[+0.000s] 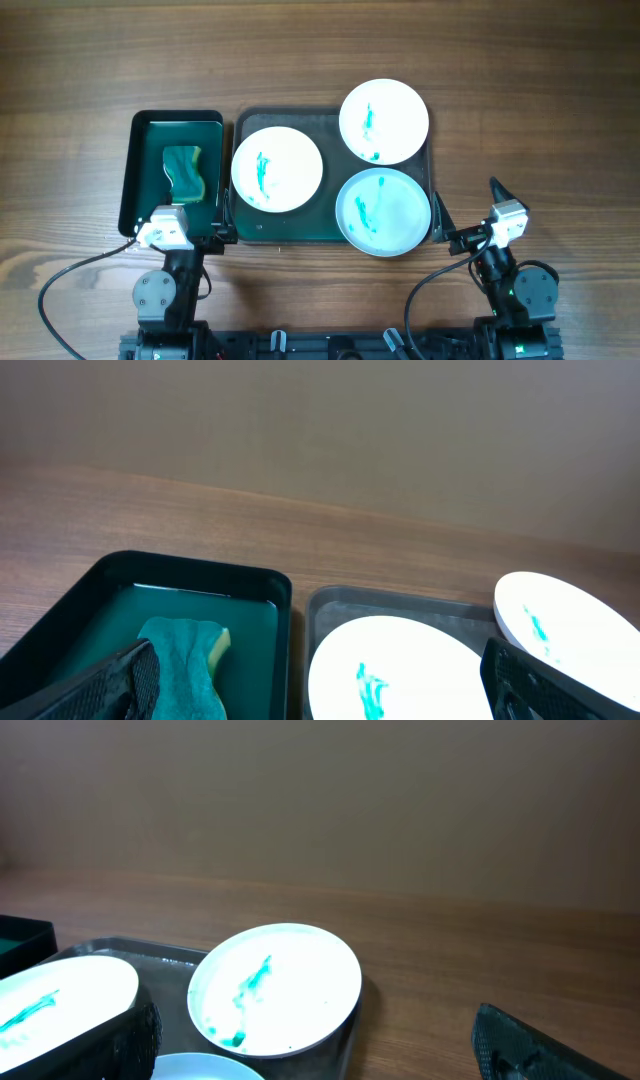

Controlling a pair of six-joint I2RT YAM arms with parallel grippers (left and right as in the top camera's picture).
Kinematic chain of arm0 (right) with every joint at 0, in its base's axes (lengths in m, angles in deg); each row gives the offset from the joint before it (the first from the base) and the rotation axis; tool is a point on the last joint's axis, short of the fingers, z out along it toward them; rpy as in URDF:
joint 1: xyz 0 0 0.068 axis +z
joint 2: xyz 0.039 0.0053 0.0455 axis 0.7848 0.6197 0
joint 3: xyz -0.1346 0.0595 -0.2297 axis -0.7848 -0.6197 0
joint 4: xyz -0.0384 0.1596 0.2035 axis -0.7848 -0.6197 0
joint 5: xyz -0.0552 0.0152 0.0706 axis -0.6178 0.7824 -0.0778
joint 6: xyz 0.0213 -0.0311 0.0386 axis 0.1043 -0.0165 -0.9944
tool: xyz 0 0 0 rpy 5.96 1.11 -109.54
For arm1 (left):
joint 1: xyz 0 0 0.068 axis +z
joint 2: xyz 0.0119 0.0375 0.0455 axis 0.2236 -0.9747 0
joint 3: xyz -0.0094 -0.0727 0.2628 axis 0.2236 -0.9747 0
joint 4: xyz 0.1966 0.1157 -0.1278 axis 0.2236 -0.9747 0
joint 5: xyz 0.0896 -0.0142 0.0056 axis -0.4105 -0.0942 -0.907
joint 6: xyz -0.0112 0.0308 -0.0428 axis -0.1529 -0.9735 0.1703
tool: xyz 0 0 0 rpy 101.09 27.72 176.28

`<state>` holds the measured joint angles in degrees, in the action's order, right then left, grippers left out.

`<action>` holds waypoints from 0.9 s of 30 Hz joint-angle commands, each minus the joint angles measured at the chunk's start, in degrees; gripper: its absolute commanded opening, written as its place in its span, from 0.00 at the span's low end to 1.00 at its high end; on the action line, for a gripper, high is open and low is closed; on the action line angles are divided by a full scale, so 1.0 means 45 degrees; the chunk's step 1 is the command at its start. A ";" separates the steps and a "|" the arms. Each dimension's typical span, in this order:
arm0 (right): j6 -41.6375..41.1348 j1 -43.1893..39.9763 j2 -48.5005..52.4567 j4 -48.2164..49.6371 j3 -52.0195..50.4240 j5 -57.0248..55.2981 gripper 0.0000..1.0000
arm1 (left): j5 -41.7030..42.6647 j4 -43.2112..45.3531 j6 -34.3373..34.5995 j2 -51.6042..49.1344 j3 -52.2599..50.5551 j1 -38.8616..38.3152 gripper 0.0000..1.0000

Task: Clean dirty plates on tray and stack at the side

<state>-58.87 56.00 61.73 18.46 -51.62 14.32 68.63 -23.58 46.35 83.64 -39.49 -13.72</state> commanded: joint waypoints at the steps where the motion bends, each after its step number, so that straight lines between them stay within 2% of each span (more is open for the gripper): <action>1: -0.0155 -0.0068 -0.0053 0.0058 -0.0015 -0.0126 1.00 | -0.0063 0.0005 -0.0282 0.0102 -0.0097 -0.0015 1.00; 7: -0.0228 -0.0068 -0.0053 0.0194 -0.0015 -0.0073 1.00 | 0.0233 0.0175 -0.0087 0.0102 -0.0097 -0.0015 1.00; 10: -0.1287 -0.0063 -0.0015 0.0141 -0.0015 0.0505 1.00 | 0.0447 0.0277 0.1360 0.0102 -0.0010 -0.0015 1.00; 13: -0.1297 -0.0068 0.0000 0.1146 -0.0010 0.0714 1.00 | 0.0442 0.0219 0.1535 -0.0029 0.0865 -0.0015 1.00; 15: -0.2171 -0.0068 0.0000 0.1404 -0.0010 0.0709 1.00 | 0.0442 -0.0019 0.1530 -0.0578 0.1783 -0.0015 1.00; 17: -0.3264 -0.0063 0.0005 0.0466 -0.0010 0.0763 1.00 | 0.0442 -0.0355 0.1530 -0.1394 0.2565 -0.0015 1.00; 18: -0.4381 -0.0068 0.0073 0.0194 -0.0010 0.0665 1.00 | 0.0447 -0.0350 0.1530 -0.2089 0.3021 -0.0015 1.00; 19: -0.4731 -0.0068 0.0097 0.0442 -0.0010 0.0816 1.00 | 0.0447 -0.0350 0.1530 -0.2603 0.3395 -0.0015 1.00; 21: -0.4308 -0.0068 0.0102 0.0835 0.0223 0.1617 1.00 | 0.0481 -0.0486 0.1530 -0.3478 0.4172 -0.0015 1.00; 24: -0.3735 -0.0068 0.0597 -0.0340 0.1953 0.2098 1.00 | 0.0782 -0.2987 0.1525 -0.5935 0.7354 -0.0015 1.00; 27: -0.3002 -0.0068 0.2827 -0.2380 0.4818 0.2283 1.00 | 0.0777 -0.6577 0.1467 -0.8582 1.1064 -0.0015 1.00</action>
<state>-74.80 55.98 67.47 11.97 -39.80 22.52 71.01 -45.22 52.93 53.28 -1.96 -13.72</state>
